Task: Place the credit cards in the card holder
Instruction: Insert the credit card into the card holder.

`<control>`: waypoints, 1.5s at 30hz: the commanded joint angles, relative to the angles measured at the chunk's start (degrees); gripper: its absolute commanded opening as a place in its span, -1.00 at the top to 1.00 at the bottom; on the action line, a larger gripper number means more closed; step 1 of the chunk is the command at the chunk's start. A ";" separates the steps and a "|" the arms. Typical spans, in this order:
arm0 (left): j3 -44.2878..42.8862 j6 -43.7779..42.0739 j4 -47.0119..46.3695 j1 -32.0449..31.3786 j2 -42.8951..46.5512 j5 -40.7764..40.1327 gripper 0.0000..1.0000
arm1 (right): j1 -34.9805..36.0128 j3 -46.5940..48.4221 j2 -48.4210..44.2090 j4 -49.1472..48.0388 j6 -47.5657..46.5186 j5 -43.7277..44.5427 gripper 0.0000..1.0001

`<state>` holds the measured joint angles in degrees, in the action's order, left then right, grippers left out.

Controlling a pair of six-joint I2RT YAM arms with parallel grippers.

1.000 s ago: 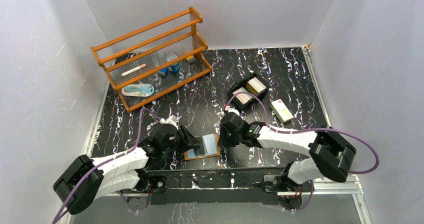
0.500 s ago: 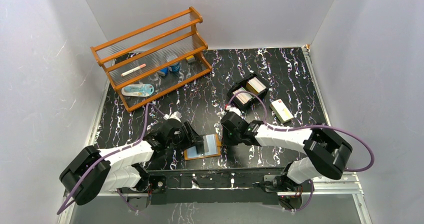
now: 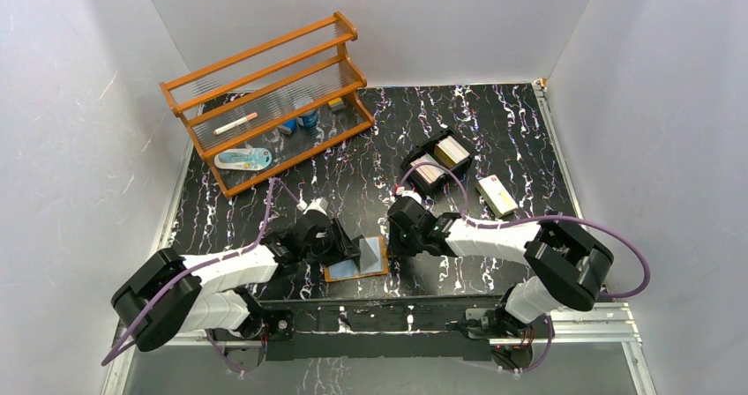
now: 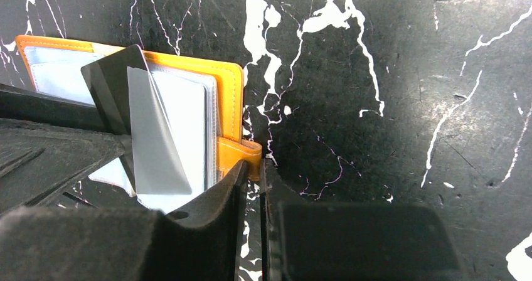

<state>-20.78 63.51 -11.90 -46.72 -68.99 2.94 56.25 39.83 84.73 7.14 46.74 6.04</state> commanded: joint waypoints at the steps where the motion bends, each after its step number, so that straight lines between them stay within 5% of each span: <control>1: -1.08 -2.39 3.99 -0.74 0.85 -1.42 0.39 | 0.09 -0.96 0.69 -3.53 1.07 -1.08 0.59; 21: 7.19 2.96 -11.40 -0.73 8.42 -2.45 0.44 | 0.08 -2.28 -0.91 -4.14 1.02 -1.07 0.59; 27: 7.94 4.68 -14.34 -0.72 7.26 -2.45 0.71 | 0.08 -2.53 -0.85 -4.40 0.86 -0.97 0.59; 32: 7.41 5.01 -12.27 -0.72 6.73 -3.00 1.00 | 0.08 -2.40 -0.27 -4.59 0.77 -1.31 0.60; 45: 6.56 1.73 -4.24 -0.71 7.20 1.44 1.00 | 0.01 -2.10 -1.30 -3.98 -0.70 -1.25 0.60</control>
<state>-12.80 67.75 -20.05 -47.11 -62.15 1.54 56.23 38.11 84.31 3.49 47.46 5.19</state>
